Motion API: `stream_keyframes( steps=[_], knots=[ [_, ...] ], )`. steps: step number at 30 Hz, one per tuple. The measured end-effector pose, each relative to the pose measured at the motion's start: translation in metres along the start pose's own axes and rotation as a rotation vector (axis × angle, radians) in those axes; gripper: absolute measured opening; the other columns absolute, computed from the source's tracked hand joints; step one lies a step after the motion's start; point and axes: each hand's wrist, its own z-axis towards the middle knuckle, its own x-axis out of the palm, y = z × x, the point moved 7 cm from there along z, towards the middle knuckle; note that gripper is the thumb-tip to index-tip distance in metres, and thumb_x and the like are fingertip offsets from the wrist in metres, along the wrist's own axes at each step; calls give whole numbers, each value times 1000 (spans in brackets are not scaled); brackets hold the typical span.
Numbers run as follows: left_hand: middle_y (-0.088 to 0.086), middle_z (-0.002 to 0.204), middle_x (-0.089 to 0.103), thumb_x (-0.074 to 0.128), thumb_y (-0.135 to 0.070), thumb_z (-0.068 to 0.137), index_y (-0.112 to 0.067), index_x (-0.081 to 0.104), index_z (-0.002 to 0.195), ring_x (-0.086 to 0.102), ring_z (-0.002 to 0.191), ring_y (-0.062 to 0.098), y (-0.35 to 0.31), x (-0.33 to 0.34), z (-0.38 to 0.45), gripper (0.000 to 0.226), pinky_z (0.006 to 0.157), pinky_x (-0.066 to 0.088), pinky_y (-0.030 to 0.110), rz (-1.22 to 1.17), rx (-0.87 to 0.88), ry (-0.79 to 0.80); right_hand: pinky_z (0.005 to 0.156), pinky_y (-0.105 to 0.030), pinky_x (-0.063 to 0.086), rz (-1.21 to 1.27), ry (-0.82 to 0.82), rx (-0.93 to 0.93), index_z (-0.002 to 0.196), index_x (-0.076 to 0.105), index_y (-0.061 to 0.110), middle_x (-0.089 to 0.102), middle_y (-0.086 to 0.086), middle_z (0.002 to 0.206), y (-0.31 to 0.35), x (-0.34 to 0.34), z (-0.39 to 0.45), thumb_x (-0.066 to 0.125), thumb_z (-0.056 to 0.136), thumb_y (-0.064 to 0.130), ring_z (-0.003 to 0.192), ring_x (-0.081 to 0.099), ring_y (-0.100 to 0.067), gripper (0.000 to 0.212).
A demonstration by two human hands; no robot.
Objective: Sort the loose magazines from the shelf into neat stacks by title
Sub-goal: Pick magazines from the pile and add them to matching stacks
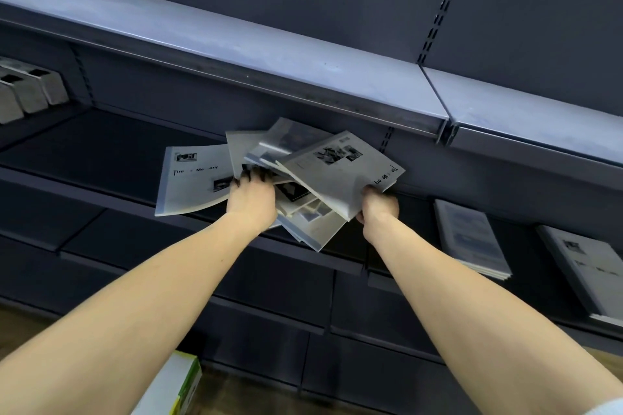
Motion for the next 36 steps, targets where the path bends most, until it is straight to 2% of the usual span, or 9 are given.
stream_keyframes(
  steps=[3,7,11,18,22,24,27,31,36],
  knots=[
    [19,140,42,53,-18,87,-6,37,141,43,127,36,-4,2,-3,57,105,37,47,-13,-2,13,90,-32,54,29,-10,32,130,51,6,62,-7,121,5,-5,-10,68,90,20,104,64,-22,45],
    [18,135,46,57,-26,88,-6,42,136,47,124,36,-12,-3,-8,55,103,40,45,8,4,-7,85,-37,59,-110,56,78,92,59,12,64,-3,91,0,-12,-18,82,80,24,88,65,-22,29],
    [17,133,49,60,-31,87,-8,46,132,48,121,35,-19,-5,-14,52,100,43,44,25,-4,-26,88,-43,57,-230,70,-40,129,48,12,62,-8,119,8,-20,-16,70,84,18,95,60,-26,51],
    [18,132,48,53,-23,88,-7,48,131,46,124,36,-29,-12,-32,46,102,40,48,52,-17,-28,68,-42,60,-409,200,-154,143,34,22,54,-4,119,26,-33,-26,47,95,6,98,56,-31,53],
    [16,131,48,55,-20,84,-8,48,128,44,124,34,-36,-14,-41,47,102,40,49,70,-17,-24,87,-36,51,-468,190,-212,143,40,22,59,-4,128,31,-49,-21,42,95,2,111,57,-30,52],
    [16,130,48,55,-20,84,-9,47,129,45,123,33,-41,-16,-44,47,102,40,47,85,-16,-21,89,-42,55,-473,198,-202,140,43,23,60,-2,126,29,-57,-20,42,94,3,106,58,-30,49],
    [15,131,49,54,-19,86,-10,46,130,45,123,32,-49,-19,-49,46,102,39,43,100,-15,-19,86,-42,55,-451,199,-195,135,47,24,59,0,117,31,-68,-21,44,94,6,102,58,-28,45],
    [16,134,46,52,-17,87,-11,41,136,42,126,33,-62,-23,-58,51,104,35,45,111,-1,-15,65,-34,51,-457,218,-202,127,50,22,58,-1,109,33,-82,-22,46,94,9,98,59,-28,36],
    [15,134,46,52,-17,90,-11,42,135,42,127,32,-70,-24,-68,46,106,35,44,92,2,-24,66,-34,50,-452,225,-204,127,52,18,62,-5,112,32,-91,-21,49,94,12,103,61,-31,34]
  ],
)
